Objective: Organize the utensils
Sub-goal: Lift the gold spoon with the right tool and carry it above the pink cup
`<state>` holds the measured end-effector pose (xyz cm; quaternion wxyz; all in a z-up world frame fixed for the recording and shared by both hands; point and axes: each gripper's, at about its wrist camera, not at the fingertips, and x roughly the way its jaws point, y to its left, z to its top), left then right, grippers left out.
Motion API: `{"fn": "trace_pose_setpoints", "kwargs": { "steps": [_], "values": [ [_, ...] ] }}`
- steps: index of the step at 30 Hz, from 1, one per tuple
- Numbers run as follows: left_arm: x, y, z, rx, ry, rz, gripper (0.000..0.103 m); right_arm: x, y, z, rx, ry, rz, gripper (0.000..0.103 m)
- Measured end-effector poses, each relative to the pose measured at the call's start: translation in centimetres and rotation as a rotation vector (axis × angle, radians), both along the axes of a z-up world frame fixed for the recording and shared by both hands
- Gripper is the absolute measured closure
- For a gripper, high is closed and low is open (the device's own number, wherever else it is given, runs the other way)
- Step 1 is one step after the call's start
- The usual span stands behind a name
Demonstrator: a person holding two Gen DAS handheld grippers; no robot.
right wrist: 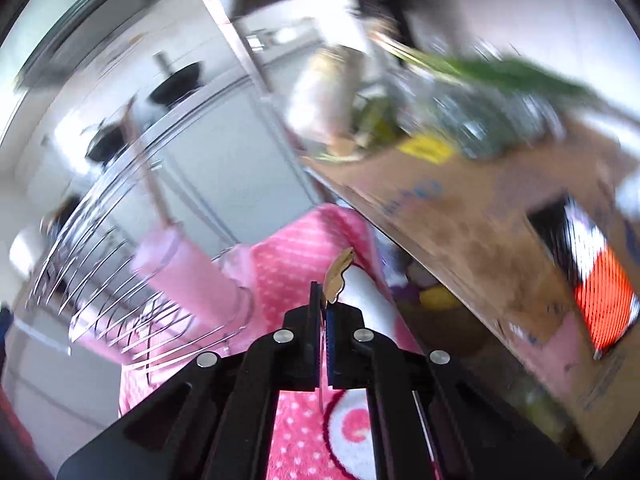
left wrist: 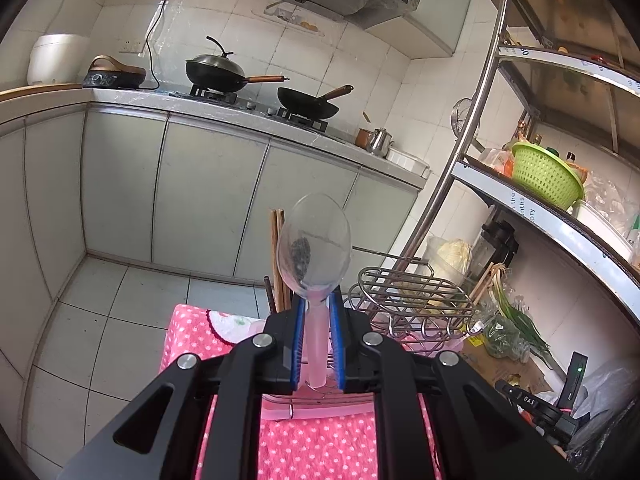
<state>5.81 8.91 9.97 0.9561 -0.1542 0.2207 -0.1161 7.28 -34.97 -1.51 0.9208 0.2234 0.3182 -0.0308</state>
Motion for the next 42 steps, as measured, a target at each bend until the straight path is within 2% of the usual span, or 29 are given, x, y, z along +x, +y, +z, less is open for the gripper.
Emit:
{"fn": "trace_pose_setpoints", "kwargs": {
  "steps": [11, 20, 28, 33, 42],
  "values": [
    [-1.6, 0.2, 1.0, 0.008, -0.023, 0.019, 0.092, -0.3, 3.5, 6.3, -0.126, -0.092, 0.164, 0.101],
    [-2.1, -0.1, 1.6, 0.020, -0.031, 0.028, 0.092, -0.4, 5.3, 11.4, -0.199, -0.189, 0.219, 0.101],
    [-2.1, -0.2, 2.3, 0.026, -0.045, 0.040, 0.092, 0.1, 6.8, 16.3, -0.250, -0.311, 0.261, 0.101],
    [-1.8, -0.5, 2.9, 0.035, -0.054, 0.049, 0.092, 1.6, 8.3, 17.6, -0.288, -0.346, 0.293, 0.101],
    [0.0, -0.9, 3.4, 0.056, -0.048, 0.078, 0.092, 4.3, 9.7, 16.7, -0.303, -0.335, 0.334, 0.101]
  ]
}}
